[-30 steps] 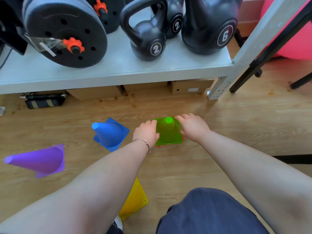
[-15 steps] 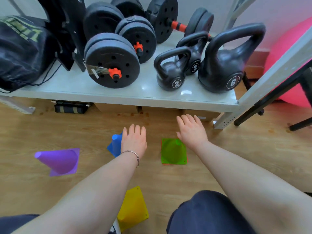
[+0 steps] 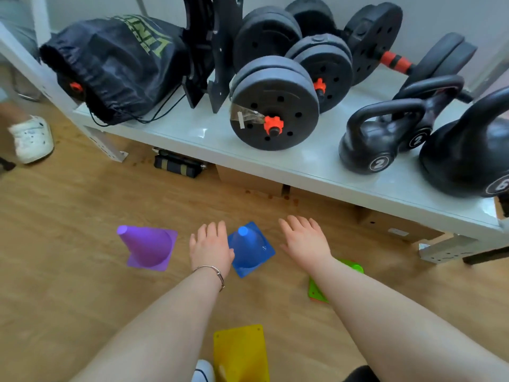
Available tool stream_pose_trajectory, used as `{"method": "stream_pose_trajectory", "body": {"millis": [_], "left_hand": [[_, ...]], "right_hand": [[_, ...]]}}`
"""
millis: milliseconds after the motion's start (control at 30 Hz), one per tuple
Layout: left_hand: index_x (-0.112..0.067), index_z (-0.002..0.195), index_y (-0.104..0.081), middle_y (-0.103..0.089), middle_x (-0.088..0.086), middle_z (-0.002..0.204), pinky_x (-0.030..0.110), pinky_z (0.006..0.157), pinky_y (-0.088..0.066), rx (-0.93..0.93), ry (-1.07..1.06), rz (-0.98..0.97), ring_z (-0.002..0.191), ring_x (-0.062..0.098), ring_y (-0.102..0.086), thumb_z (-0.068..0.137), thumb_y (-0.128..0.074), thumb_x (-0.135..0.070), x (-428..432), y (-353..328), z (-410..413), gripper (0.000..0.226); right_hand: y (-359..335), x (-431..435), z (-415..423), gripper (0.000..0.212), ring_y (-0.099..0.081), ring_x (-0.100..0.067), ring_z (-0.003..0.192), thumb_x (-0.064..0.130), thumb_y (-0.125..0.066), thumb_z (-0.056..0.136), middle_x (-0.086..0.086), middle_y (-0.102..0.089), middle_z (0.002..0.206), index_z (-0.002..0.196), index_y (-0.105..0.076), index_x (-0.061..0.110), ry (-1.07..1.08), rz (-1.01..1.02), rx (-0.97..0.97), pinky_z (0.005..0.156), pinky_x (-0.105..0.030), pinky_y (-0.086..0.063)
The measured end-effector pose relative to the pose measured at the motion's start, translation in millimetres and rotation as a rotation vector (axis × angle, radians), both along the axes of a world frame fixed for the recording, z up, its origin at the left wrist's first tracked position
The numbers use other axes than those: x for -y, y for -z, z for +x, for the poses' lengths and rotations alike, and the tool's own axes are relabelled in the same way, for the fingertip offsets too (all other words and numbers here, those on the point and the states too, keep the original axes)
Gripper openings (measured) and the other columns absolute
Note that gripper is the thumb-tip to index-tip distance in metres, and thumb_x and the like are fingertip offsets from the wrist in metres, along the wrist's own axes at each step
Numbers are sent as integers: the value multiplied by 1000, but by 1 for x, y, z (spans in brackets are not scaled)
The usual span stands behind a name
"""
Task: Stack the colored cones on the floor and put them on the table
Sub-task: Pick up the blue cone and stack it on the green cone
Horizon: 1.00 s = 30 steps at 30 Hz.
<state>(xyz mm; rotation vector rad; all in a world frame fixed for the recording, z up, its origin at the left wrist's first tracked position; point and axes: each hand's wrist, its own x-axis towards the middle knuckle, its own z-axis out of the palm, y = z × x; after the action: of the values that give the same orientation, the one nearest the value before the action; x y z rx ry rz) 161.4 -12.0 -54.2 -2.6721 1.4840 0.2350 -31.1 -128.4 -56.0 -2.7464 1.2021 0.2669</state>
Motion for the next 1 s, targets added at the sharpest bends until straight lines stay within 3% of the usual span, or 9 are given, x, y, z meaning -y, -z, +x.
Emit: {"method": "stream_pose_trajectory", "body": {"millis": [133, 300, 433, 633, 800, 1000], "left_hand": [[-20, 141, -32, -49, 0, 135, 36, 100, -37, -69, -19, 21, 126, 22, -45, 84, -61, -46, -6, 27, 10, 69], [-22, 137, -36, -54, 2, 128, 38, 94, -38, -165, 23, 83, 119, 24, -52, 83, -62, -46, 4, 53, 8, 64], [-23, 135, -39, -56, 1, 129, 38, 94, -39, -335, -76, 121, 118, 25, -56, 85, -60, -43, 12, 60, 5, 58], [-20, 142, -37, -58, 1, 136, 34, 98, -45, -706, -289, 50, 122, 26, -55, 81, -71, -30, 11, 76, 8, 71], [-19, 141, -41, -60, 0, 133, 30, 100, -43, -773, -328, -32, 122, 19, -57, 77, -74, -19, 5, 88, 7, 72], [-30, 139, -45, -61, -8, 130, 30, 98, -46, -809, -320, -167, 117, 15, -59, 74, -76, -25, -5, 80, 7, 72]], "right_hand": [[18, 12, 40, 65, -44, -30, 127, 37, -58, 92, -4, -46, 141, 149, -29, 23, -61, 98, -16, 109, -42, -32], [42, 28, 73, 60, -48, -29, 126, 42, -61, 89, -4, -51, 139, 141, -38, 24, -155, 154, -124, 101, -41, -38], [53, 28, 77, 69, -50, -30, 124, 43, -61, 90, -4, -50, 138, 149, -29, 30, -158, 287, -187, 95, -41, -46], [66, 23, 69, 68, -56, -30, 111, 34, -68, 84, -6, -56, 129, 143, -33, 34, -12, 516, -36, 80, -40, -52], [82, 16, 57, 74, -58, -29, 115, 30, -75, 80, -7, -58, 132, 141, -33, 26, 83, 676, 108, 91, -41, -50], [72, 10, 44, 72, -61, -26, 110, 35, -75, 81, -4, -59, 135, 141, -37, 31, 146, 707, 276, 96, -42, -49]]}}
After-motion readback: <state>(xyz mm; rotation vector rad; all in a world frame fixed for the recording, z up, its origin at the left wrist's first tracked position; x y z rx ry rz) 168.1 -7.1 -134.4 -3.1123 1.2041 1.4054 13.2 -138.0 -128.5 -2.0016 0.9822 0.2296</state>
